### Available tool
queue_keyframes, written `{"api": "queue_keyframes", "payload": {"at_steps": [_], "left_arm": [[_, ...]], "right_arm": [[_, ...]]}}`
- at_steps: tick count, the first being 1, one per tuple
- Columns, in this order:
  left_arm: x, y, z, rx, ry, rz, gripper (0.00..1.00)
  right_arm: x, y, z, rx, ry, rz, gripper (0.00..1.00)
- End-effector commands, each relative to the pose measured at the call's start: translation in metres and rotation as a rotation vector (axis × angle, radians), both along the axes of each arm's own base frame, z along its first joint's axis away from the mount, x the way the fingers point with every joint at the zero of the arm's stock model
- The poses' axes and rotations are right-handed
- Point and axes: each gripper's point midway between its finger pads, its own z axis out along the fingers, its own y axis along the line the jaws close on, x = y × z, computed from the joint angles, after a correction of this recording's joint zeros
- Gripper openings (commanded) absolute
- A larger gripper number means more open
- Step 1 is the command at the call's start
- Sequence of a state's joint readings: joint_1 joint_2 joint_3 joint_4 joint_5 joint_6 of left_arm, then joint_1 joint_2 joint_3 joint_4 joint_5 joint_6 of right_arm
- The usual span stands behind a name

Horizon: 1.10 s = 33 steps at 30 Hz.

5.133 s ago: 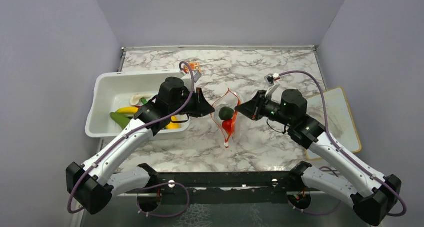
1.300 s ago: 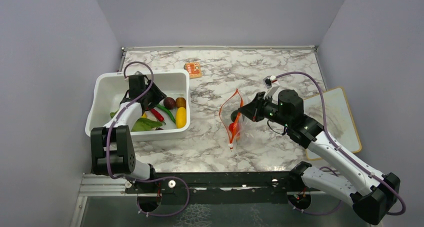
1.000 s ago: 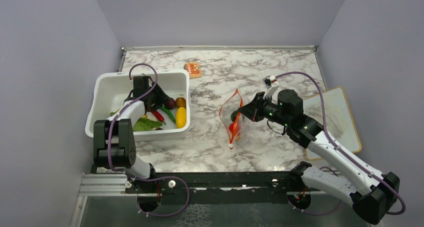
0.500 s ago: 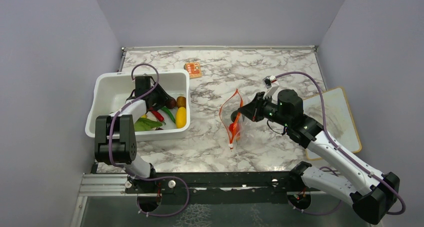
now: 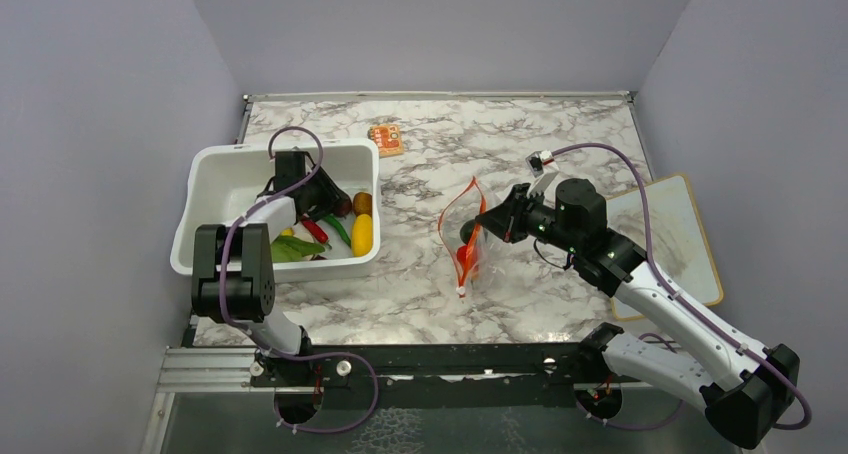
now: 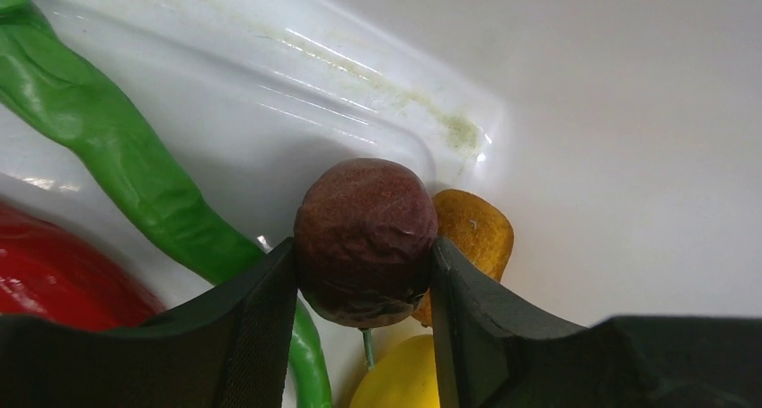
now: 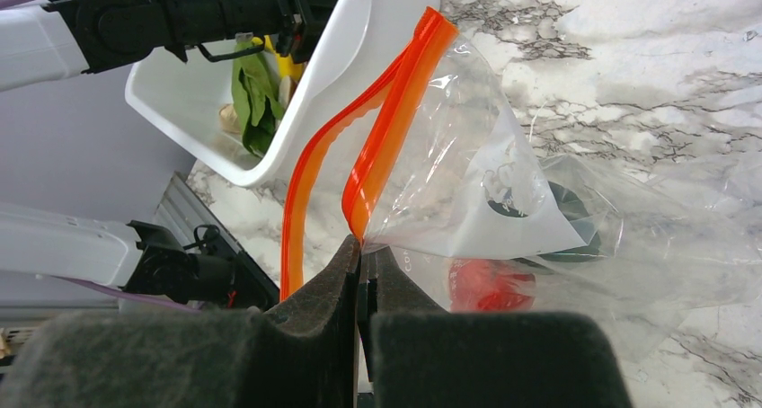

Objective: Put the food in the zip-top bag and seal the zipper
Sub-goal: Pick up the fake vegetable from the bin.

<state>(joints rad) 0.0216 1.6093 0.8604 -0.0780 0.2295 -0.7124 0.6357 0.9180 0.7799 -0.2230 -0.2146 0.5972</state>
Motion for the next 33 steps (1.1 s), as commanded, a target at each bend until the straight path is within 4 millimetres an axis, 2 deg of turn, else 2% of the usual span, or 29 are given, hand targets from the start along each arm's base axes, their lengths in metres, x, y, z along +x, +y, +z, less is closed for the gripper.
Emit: {"api": "queue_keyframes", "payload": {"at_steps": [1, 8, 12, 20, 23, 26, 33], "left_arm": [[0.002, 0.006, 0.022, 0.054, -0.052, -0.006, 0.4], [-0.006, 0.016, 0.056, 0.118, -0.134, 0.01, 0.36], [-0.012, 0.018, 0.085, 0.15, -0.199, 0.008, 0.34], [-0.028, 0.007, 0.145, 0.184, -0.328, -0.062, 0.34], [-0.034, -0.01, 0.166, 0.14, -0.375, -0.125, 0.34], [-0.042, -0.032, 0.173, 0.077, -0.382, -0.2, 0.34], [-0.077, -0.113, 0.188, -0.076, -0.403, -0.503, 0.34]], "right_arm": [[0.003, -0.001, 0.009, 0.018, -0.032, -0.013, 0.01], [0.003, -0.002, 0.005, 0.014, -0.026, -0.019, 0.01], [0.001, 0.002, 0.0, 0.017, -0.011, 0.003, 0.01], [0.001, 0.01, -0.001, 0.035, 0.009, 0.034, 0.01], [0.001, 0.013, -0.004, 0.034, 0.026, 0.04, 0.01], [0.001, 0.015, -0.005, 0.038, 0.037, 0.045, 0.01], [0.002, 0.017, -0.012, 0.032, 0.057, 0.054, 0.01]]}}
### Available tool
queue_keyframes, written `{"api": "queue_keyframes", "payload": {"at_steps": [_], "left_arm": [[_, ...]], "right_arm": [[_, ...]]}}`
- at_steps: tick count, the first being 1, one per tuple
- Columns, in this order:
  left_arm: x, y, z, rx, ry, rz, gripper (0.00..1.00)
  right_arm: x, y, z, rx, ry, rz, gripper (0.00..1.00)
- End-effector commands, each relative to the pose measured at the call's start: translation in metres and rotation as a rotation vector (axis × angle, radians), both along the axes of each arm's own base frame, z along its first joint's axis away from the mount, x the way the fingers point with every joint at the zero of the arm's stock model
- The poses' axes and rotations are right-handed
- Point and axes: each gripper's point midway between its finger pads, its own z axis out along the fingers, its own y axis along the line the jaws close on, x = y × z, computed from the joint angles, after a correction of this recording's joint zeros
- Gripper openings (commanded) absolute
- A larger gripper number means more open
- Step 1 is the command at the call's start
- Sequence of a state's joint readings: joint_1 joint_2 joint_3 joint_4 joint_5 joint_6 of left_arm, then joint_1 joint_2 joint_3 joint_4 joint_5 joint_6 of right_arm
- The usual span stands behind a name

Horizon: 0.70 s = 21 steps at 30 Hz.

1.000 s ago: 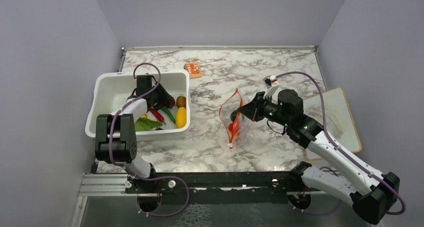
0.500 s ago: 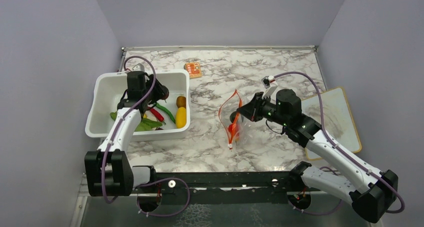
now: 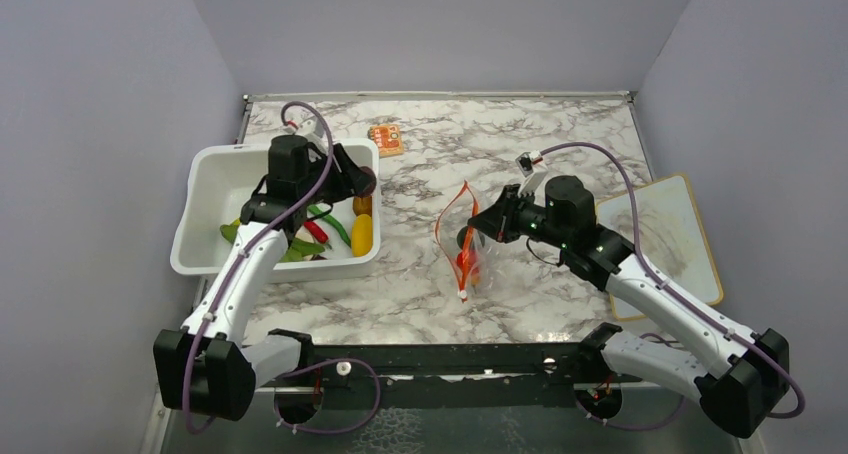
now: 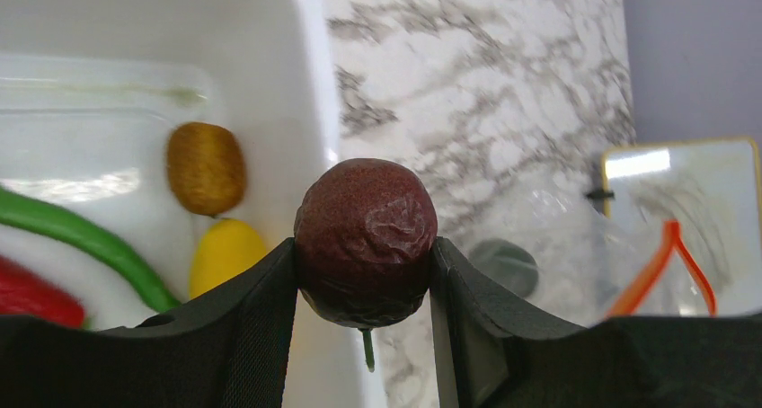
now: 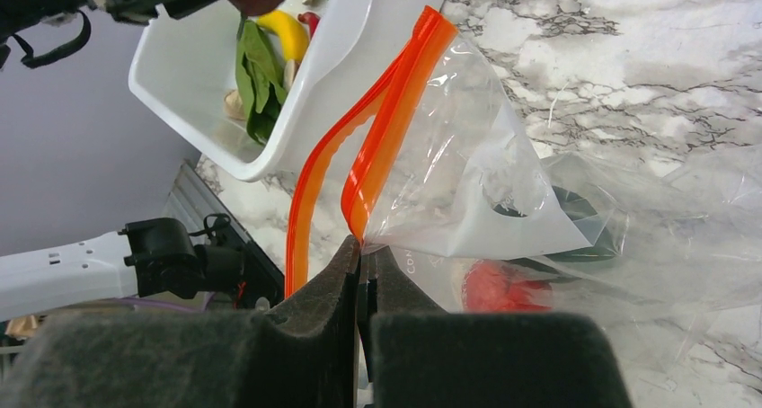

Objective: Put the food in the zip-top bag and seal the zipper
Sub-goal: Pick up the fake vegetable from the bin, then place the fake vegetable in the zipper food storage bag.

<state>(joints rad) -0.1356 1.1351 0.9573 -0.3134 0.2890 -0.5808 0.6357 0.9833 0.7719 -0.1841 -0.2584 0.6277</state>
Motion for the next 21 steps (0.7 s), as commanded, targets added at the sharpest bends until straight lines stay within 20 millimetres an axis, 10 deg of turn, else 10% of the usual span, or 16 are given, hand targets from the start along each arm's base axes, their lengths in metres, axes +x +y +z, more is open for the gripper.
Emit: {"api": "queue_keyframes", "payload": {"at_steps": [1, 15, 21], "left_arm": [[-0.035, -0.065, 0.024, -0.09, -0.016, -0.282, 0.34], [-0.114, -0.161, 0.084, -0.325, -0.111, -0.631, 0.33], [-0.124, -0.186, 0.049, -0.307, -0.035, -0.677, 0.33]], "right_arm": [[0.0, 0.005, 0.002, 0.022, 0.001, 0.021, 0.01], [-0.002, 0.007, 0.004, 0.037, 0.013, 0.027, 0.01], [-0.005, 0.007, 0.006, 0.051, 0.021, 0.03, 0.01]]}}
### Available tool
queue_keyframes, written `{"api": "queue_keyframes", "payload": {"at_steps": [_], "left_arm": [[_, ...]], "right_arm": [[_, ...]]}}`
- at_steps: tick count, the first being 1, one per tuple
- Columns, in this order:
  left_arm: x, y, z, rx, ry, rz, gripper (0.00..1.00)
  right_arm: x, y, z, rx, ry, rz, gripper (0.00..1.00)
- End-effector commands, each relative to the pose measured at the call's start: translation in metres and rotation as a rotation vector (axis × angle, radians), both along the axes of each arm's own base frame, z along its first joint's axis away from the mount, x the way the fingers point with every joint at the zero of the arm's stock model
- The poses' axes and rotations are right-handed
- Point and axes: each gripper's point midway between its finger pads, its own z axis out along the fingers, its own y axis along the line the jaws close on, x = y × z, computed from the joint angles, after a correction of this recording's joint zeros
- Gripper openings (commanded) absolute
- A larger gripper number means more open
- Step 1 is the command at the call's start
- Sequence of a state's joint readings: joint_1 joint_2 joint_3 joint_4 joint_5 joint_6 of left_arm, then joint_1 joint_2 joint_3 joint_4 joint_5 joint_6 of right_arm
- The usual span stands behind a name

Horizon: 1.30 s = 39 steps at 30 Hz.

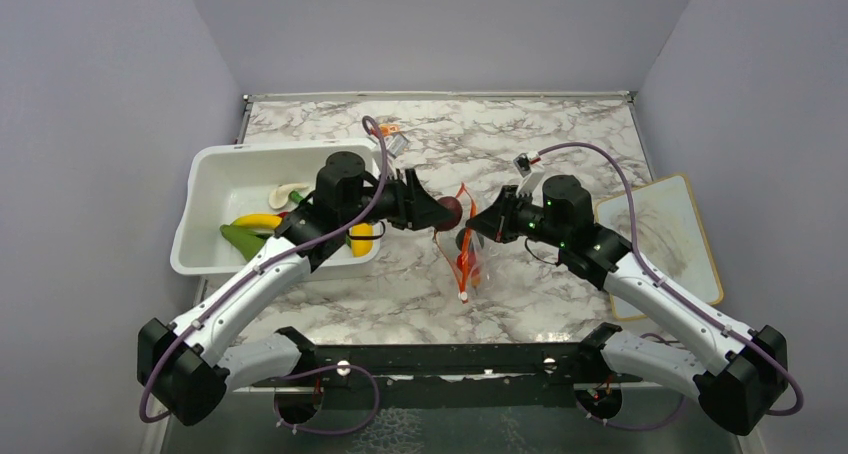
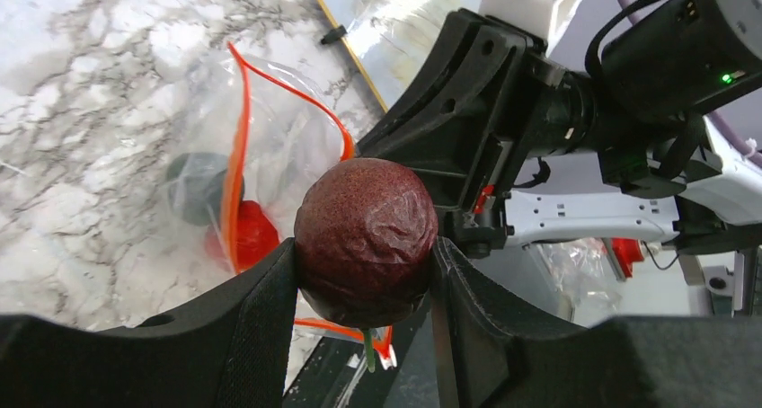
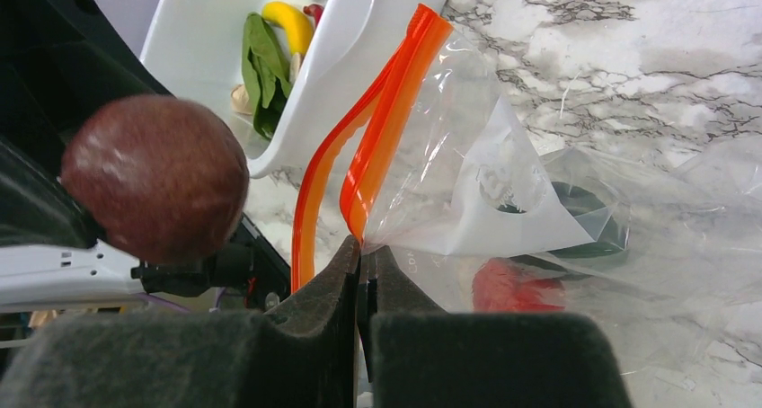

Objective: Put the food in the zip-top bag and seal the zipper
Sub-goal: Place the fake vegetable in the zipper food storage bag.

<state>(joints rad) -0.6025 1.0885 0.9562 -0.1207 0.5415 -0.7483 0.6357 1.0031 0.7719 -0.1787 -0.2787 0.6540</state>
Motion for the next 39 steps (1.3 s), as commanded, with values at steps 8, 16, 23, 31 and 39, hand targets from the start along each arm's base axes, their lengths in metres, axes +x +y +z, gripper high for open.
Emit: {"api": "queue_keyframes", "payload": {"at_steps": [8, 16, 23, 31, 39], "left_arm": [[0.0, -0.023, -0.047, 0.088, 0.053, -0.014, 0.33], [0.008, -0.018, -0.068, 0.174, 0.071, 0.034, 0.43], [0.008, -0.02, -0.058, 0.164, 0.047, 0.024, 0.67], [0.006, -0.019, -0.047, 0.148, 0.021, 0.018, 0.79], [0.016, -0.005, -0.032, 0.206, -0.055, 0.082, 0.78]], "right_arm": [[-0.005, 0.0, 0.013, 0.042, -0.023, 0.011, 0.01], [-0.005, 0.003, 0.016, 0.047, -0.023, 0.023, 0.01], [-0.006, 0.001, 0.014, 0.044, -0.027, 0.018, 0.01], [-0.007, 0.001, 0.009, 0.043, -0.019, 0.021, 0.01], [-0.006, 0.0, 0.007, 0.042, -0.019, 0.01, 0.01]]}}
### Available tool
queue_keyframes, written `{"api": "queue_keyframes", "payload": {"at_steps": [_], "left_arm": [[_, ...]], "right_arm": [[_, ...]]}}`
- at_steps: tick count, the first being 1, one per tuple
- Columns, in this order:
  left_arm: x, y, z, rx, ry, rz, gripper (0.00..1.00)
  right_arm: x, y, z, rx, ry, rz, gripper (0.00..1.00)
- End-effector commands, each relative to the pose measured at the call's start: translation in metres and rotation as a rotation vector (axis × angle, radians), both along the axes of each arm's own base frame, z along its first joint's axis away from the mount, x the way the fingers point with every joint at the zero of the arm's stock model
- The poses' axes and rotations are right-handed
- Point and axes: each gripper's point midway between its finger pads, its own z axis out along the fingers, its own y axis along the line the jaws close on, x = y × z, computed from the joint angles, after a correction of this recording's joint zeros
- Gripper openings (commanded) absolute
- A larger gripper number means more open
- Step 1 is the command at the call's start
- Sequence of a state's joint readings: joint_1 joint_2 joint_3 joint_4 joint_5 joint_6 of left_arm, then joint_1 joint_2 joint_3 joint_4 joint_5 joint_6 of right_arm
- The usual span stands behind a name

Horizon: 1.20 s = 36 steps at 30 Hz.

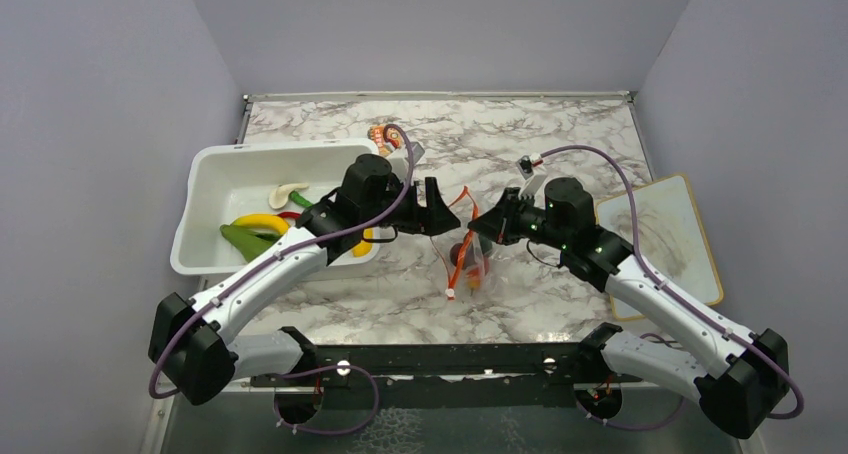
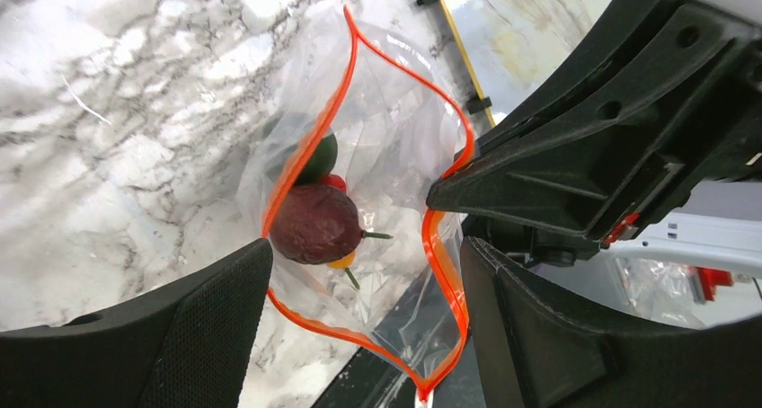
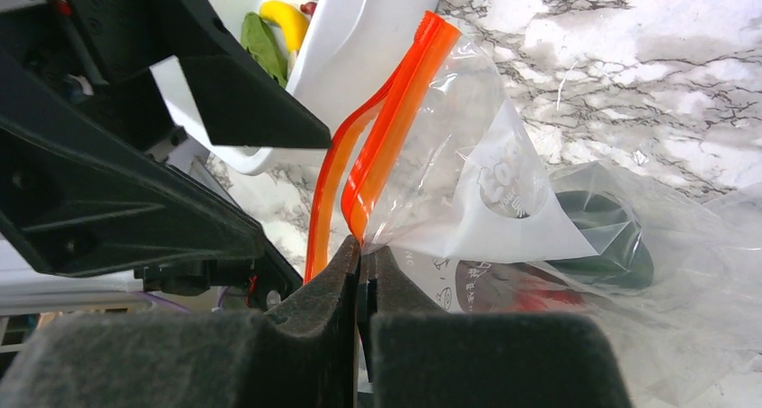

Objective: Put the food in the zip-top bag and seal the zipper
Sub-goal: Place the fake vegetable in the zipper food storage bag.

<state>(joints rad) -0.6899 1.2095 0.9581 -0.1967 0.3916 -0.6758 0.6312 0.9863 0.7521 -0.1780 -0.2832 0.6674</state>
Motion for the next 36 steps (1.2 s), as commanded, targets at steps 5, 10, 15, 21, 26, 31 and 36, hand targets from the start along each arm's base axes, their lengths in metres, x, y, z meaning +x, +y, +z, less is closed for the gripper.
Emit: {"api": "queue_keyframes", "payload": {"at_steps": [5, 10, 15, 21, 26, 31, 36], "left_arm": [[0.029, 0.036, 0.047, 0.128, -0.25, 0.159, 0.77], [0.056, 0.072, 0.049, 0.29, -0.325, 0.337, 0.77], [0.08, 0.126, 0.043, 0.411, -0.341, 0.625, 0.83], [0.103, 0.178, 0.026, 0.429, -0.273, 0.791, 0.85], [0.129, 0.229, 0.013, 0.391, -0.16, 0.944, 0.8], [0.145, 0.272, -0.007, 0.262, -0.062, 1.129, 0.75], [0.144, 0.317, -0.042, 0.196, 0.075, 1.326, 0.68]], "right_arm": [[-0.004, 0.0, 0.008, 0.027, -0.033, 0.007, 0.01], [-0.004, 0.0, 0.009, 0.029, -0.04, 0.009, 0.01], [-0.005, -0.003, 0.008, 0.019, -0.049, 0.004, 0.01], [-0.006, -0.005, 0.009, 0.016, -0.067, 0.004, 0.01], [-0.007, -0.002, 0.012, 0.019, -0.078, 0.026, 0.01], [-0.004, 0.0, 0.017, -0.001, -0.089, 0.04, 0.01], [-0.003, -0.005, 0.021, -0.02, -0.111, 0.026, 0.01]]}}
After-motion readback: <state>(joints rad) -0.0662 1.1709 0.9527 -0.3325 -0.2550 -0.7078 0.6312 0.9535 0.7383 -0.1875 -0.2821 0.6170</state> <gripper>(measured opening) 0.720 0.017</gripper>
